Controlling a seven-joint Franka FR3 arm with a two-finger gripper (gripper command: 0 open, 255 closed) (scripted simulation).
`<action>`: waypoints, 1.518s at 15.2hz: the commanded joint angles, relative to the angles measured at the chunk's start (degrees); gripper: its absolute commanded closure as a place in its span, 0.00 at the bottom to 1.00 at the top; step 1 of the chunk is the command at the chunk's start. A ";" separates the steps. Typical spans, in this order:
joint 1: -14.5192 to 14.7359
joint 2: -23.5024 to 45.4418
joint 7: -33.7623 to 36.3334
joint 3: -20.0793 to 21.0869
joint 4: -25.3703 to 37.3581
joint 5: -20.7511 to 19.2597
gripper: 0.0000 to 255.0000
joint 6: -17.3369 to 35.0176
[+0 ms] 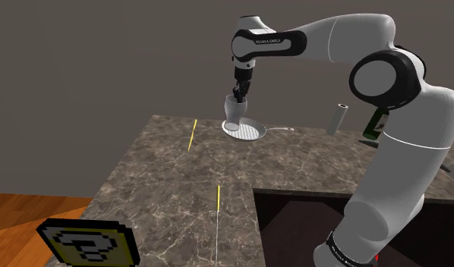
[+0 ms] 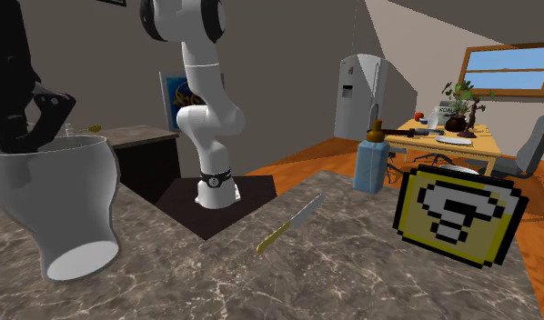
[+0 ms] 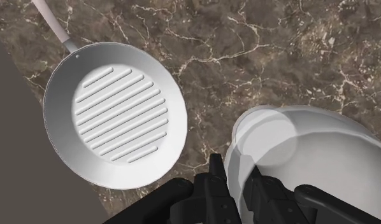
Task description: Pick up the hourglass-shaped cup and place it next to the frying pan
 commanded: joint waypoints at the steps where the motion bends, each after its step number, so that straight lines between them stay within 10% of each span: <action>1: -0.06 -0.07 0.12 -0.03 -1.71 -0.03 1.00 1.71; 23: -0.17 2.93 1.96 -0.33 -14.75 -1.19 1.00 17.63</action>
